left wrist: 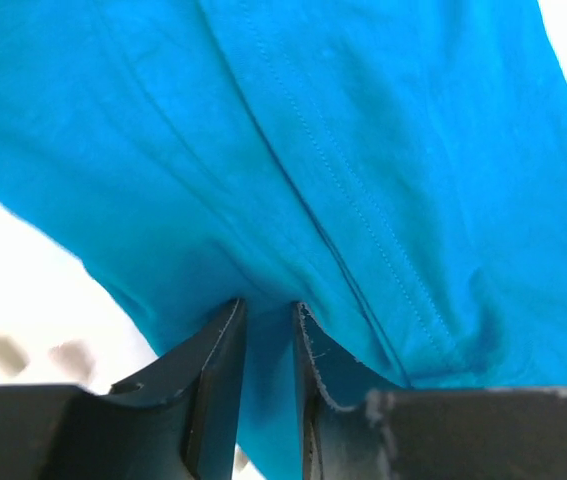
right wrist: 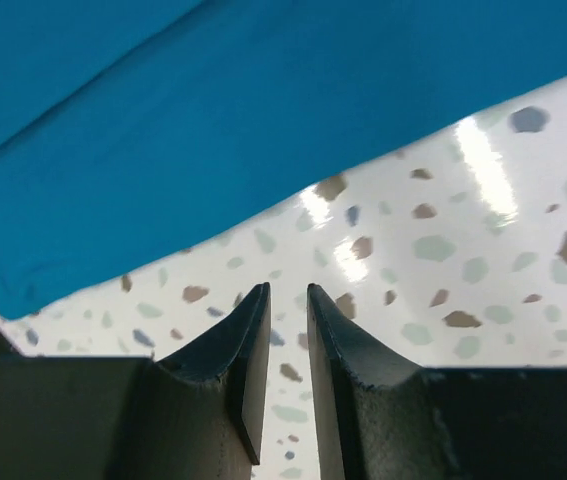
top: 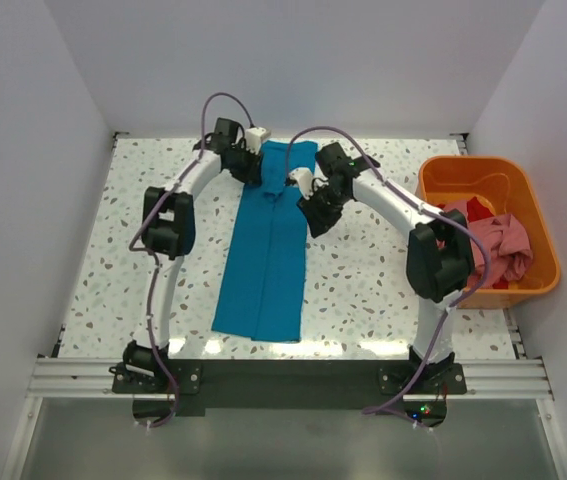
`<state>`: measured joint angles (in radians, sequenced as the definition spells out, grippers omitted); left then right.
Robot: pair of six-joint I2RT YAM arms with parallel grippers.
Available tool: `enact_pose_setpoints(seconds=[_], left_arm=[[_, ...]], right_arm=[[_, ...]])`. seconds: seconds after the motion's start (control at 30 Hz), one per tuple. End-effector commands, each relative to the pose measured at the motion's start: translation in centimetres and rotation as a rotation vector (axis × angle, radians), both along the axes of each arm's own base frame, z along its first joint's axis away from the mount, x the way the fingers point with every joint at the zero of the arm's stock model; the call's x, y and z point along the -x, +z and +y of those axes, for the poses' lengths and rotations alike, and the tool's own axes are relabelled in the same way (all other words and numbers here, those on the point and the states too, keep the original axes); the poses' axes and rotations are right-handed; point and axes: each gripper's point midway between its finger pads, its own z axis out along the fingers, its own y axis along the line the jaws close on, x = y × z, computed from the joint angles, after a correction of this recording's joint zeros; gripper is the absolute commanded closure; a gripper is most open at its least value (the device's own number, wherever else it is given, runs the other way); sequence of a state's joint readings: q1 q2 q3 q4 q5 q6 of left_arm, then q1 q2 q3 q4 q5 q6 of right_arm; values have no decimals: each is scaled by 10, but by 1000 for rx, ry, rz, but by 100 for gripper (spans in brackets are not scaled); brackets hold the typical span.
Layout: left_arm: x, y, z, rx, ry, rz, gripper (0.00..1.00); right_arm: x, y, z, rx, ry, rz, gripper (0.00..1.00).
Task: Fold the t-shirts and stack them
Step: Fold the tshirt
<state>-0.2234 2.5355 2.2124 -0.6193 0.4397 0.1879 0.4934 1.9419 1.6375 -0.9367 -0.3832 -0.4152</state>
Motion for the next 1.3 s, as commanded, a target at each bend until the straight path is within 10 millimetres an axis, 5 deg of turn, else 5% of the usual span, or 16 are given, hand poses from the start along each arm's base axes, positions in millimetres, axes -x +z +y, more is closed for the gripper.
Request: enact_pose_setpoints(seconds=[0.0, 0.2, 0.33, 0.47, 0.53, 0.67, 0.87, 1.27], left_arm=[[-33, 42, -16, 109, 53, -122, 69], [-42, 128, 21, 138, 128, -290, 61], [-17, 139, 30, 151, 64, -267, 60], [25, 112, 31, 146, 9, -132, 60], [39, 114, 31, 158, 1, -121, 61], [68, 94, 36, 152, 1, -66, 62], [100, 81, 37, 160, 0, -5, 63], [111, 66, 44, 136, 41, 32, 64]], right_arm=[[-52, 7, 8, -14, -108, -115, 75], [-107, -2, 20, 0, -193, -185, 78], [-125, -16, 29, -13, -226, -195, 78], [-135, -36, 36, -17, -240, -179, 78], [-140, -46, 37, -5, -244, -179, 78], [-153, -84, 22, 111, -266, -186, 81], [-187, -88, 3, 197, -293, -314, 84], [-234, -87, -2, 223, -341, -444, 81]])
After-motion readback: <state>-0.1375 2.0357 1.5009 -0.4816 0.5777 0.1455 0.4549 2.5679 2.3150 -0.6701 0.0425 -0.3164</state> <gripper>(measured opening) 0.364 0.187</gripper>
